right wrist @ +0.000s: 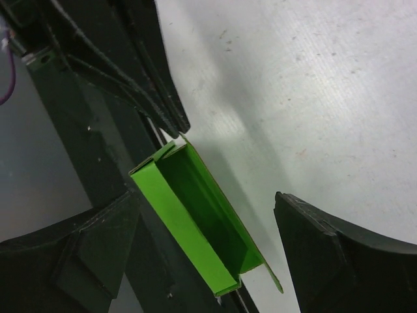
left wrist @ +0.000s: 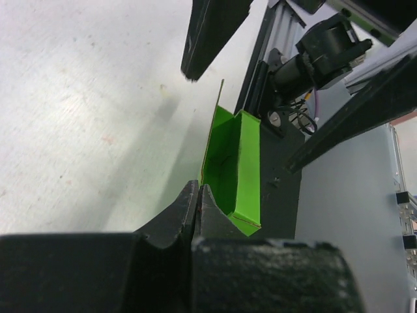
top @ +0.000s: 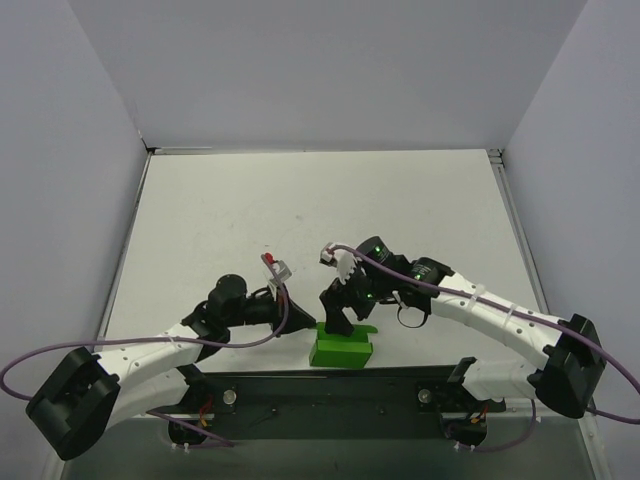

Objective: Fold the paper box

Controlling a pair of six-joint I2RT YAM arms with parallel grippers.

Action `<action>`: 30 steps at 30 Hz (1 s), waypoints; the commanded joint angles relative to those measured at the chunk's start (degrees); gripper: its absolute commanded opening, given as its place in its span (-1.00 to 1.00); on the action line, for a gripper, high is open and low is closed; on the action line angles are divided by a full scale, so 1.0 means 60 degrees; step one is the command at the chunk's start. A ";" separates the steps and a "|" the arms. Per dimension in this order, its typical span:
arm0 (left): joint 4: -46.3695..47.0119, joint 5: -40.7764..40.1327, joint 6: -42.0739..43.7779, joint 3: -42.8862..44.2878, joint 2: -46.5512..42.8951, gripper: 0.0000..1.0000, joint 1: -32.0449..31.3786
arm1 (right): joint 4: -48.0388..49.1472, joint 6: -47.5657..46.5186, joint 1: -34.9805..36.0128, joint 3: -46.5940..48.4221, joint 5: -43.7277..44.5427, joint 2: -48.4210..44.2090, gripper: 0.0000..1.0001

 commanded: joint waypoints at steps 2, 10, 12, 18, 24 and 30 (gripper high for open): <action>0.0340 0.0916 0.0462 0.0831 0.0232 -1.00 0.0061 | -0.0893 -0.1234 -0.0063 0.0338 -0.1786 0.0174 0.75; 0.0236 0.1106 0.0727 0.1021 0.0613 -1.00 0.0090 | 0.0027 -0.1909 0.0097 -0.0555 -0.0791 -0.0206 0.75; 0.0221 0.1121 0.0756 0.1065 0.0701 -1.00 0.0090 | 0.0322 -0.2098 0.0199 -0.0775 -0.0747 -0.0294 0.75; 0.0075 0.1150 0.0976 0.1197 0.0832 -1.00 0.0119 | 0.1114 -0.2451 0.0845 -0.1406 0.0104 -0.0514 0.75; -0.0013 0.1136 0.1064 0.1300 0.1023 -1.00 0.0119 | 0.0734 -0.2494 0.1195 -0.1143 0.0043 -0.0251 0.76; -0.0145 0.1092 0.1152 0.1358 0.1067 -1.00 0.0134 | 0.0485 -0.2554 0.1387 -0.1040 0.0294 -0.0104 0.76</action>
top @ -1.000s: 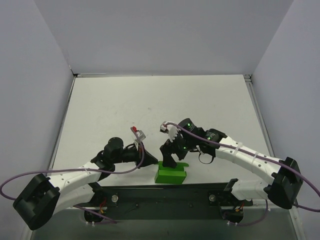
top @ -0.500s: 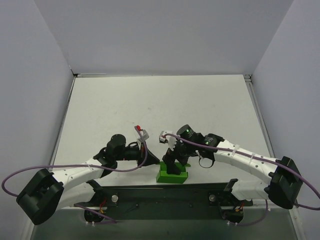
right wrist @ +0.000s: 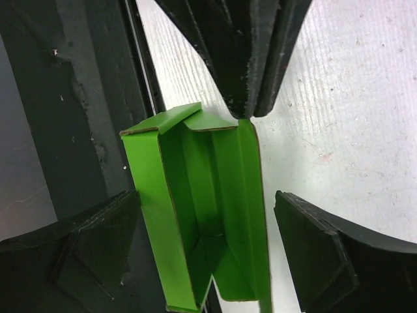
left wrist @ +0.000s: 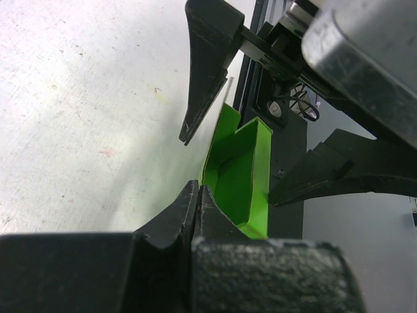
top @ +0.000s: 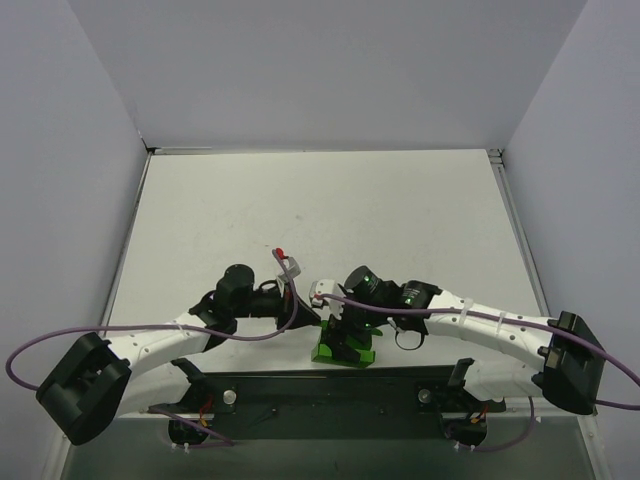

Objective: Fold the paper box

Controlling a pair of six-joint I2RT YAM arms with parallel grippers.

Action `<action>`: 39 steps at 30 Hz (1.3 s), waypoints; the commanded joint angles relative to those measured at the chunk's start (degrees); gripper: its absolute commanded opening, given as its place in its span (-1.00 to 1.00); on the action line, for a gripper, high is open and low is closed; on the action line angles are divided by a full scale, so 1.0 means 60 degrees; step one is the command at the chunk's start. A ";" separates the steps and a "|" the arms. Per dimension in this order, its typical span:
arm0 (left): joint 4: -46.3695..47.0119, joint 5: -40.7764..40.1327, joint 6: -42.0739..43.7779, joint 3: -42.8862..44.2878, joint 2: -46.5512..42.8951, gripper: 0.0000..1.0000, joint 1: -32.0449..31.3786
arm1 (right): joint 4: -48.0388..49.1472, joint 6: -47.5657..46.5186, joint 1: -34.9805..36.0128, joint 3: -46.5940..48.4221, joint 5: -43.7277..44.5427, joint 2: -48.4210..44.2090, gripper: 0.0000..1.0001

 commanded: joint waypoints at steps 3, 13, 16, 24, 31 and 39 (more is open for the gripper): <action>-0.0051 0.0181 0.0292 0.0499 0.0183 -1.00 0.0083 | -0.0437 -0.0211 0.0152 0.0494 0.0199 0.0031 0.78; 0.0008 0.0137 0.0322 0.0485 0.0242 -1.00 0.0098 | -0.0600 -0.0518 0.0533 0.0305 0.0682 0.0528 0.75; 0.0037 0.0137 0.0322 0.0484 0.0241 -1.00 0.0098 | -0.0600 -0.0519 0.0562 0.0333 0.0741 0.0660 0.68; 0.0052 -0.0184 0.0219 0.0455 0.0066 -1.00 0.0098 | -0.0775 -0.0504 0.0708 0.0407 0.1369 0.0719 -0.13; 0.0300 -0.1164 -0.0220 0.0236 -0.0431 -1.00 0.0156 | -0.1185 -0.0094 0.0694 0.0757 0.1766 0.0777 -0.73; -0.0618 -0.2147 -0.0250 0.0294 -0.1733 0.27 0.0273 | -0.2020 0.0067 0.0694 0.1329 0.1781 0.1188 -0.99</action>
